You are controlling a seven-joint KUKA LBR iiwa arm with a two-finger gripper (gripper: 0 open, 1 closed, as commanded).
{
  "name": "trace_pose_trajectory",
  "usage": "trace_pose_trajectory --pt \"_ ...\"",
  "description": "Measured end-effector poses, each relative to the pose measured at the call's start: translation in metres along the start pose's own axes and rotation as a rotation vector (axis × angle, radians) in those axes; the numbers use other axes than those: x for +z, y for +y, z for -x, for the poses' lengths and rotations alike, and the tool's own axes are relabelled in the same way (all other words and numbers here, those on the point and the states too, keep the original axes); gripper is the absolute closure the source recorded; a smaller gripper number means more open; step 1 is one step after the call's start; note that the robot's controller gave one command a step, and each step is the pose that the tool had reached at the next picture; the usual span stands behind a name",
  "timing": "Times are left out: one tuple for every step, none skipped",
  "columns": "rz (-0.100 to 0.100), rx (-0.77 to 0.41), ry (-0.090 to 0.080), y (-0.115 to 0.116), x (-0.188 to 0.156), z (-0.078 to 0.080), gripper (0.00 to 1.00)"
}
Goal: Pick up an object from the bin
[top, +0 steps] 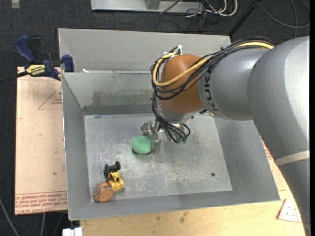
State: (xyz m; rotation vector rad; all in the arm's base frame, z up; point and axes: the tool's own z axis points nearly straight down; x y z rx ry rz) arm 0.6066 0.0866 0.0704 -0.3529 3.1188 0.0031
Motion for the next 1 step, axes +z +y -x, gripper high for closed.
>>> trace_pose_trajectory --pt "-0.002 -0.051 -0.007 -0.0115 -0.1685 0.0291 1.00"
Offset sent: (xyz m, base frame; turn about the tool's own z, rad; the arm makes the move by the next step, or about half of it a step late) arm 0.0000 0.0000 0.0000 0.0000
